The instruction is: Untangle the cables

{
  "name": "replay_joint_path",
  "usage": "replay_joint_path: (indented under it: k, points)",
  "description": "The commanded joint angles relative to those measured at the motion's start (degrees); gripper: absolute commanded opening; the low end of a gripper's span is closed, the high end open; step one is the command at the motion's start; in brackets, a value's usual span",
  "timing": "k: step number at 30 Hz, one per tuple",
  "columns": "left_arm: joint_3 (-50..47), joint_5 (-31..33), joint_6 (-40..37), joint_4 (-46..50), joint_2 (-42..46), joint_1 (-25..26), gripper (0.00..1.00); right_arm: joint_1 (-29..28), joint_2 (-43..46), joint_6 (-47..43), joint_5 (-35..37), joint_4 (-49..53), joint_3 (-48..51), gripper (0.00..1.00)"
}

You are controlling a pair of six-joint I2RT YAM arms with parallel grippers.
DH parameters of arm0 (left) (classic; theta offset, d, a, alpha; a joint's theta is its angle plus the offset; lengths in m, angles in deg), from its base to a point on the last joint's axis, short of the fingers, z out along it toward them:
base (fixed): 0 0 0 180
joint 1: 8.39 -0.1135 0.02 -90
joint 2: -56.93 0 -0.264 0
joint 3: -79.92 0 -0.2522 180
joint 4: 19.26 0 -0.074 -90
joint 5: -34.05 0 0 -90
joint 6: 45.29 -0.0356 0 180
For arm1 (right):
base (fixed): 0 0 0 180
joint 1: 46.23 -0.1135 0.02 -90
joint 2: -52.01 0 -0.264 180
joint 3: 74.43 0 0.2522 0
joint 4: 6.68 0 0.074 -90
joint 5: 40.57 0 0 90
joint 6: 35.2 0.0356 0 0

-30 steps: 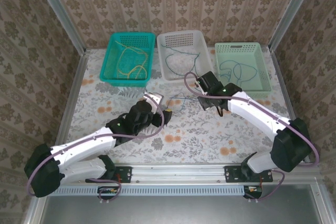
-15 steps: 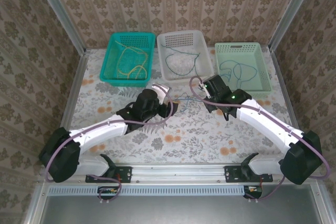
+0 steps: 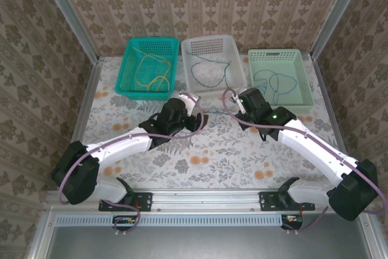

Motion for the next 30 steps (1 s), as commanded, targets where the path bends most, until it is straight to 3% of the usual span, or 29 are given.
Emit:
replay_joint_path:
  k: [1,12,17,20,26,30]
  points:
    - [2.7,-1.9,-1.0,0.5,-0.9,-0.1,0.69,-0.4,1.2,-1.0,-1.0,-1.7,0.8,0.0]
    - [1.8,-3.7,-1.8,-2.9,-1.3,0.2,0.66,-0.6,1.7,-1.3,-1.3,-2.3,1.1,0.0]
    - [1.8,-6.4,-4.0,-3.4,-1.1,0.8,0.58,-0.8,1.8,-1.3,-2.8,-2.6,1.1,0.0]
    - [2.3,-5.9,-5.4,-2.9,-1.5,1.6,0.62,-0.8,1.0,-1.8,-3.2,-2.3,0.6,0.0]
    - [2.9,3.0,-8.3,1.0,-0.4,4.6,0.66,-0.8,-1.1,-2.4,0.8,-0.1,-0.7,0.0]
    - [0.3,11.1,-8.5,3.2,3.0,5.1,0.77,-0.8,-2.7,-2.5,2.7,1.3,-1.7,0.0]
